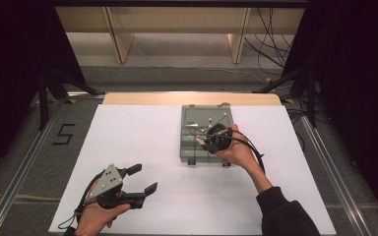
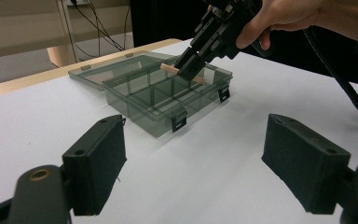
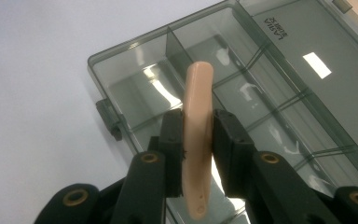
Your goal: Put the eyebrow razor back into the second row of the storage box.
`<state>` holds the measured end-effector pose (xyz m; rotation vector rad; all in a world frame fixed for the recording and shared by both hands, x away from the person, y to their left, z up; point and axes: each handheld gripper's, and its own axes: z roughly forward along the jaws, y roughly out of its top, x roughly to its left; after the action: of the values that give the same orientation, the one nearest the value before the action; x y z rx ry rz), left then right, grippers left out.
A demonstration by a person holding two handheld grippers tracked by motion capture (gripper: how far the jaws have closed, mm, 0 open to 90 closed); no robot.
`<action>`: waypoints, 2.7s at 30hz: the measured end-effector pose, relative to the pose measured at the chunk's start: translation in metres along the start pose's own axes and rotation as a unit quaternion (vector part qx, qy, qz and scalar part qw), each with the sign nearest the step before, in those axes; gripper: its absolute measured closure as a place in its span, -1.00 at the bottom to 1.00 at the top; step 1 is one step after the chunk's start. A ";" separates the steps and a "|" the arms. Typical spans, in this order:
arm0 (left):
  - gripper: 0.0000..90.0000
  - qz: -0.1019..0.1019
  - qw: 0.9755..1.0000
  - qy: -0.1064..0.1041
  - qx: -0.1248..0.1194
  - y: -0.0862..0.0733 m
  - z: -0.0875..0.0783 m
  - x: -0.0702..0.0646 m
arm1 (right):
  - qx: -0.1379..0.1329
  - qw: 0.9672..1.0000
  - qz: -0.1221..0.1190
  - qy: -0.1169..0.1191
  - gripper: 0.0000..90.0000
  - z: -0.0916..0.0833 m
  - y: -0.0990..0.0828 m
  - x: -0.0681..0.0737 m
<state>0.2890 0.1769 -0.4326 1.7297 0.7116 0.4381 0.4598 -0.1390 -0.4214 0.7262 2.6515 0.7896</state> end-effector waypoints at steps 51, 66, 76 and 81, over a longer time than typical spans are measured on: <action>-0.54 -0.028 1.000 -0.005 -0.012 0.021 0.036 0.010 | -0.132 0.982 0.136 -0.014 -0.40 -0.034 -0.031 -0.042; -0.44 -0.046 0.996 0.016 0.070 0.039 0.121 0.030 | -0.161 0.968 0.190 -0.027 -0.46 -0.041 -0.053 -0.070; -0.28 -0.057 0.991 0.042 0.118 0.039 0.148 0.046 | -0.156 0.962 0.219 -0.039 -0.48 -0.040 -0.064 -0.082; -0.13 -0.063 0.988 0.039 0.136 0.039 0.155 0.052 | -0.163 0.959 0.231 -0.036 -0.48 -0.037 -0.067 -0.088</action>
<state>0.4333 0.0915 -0.4408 1.9175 0.9667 0.3338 0.4923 -0.2509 -0.4191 1.2669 2.2238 1.2523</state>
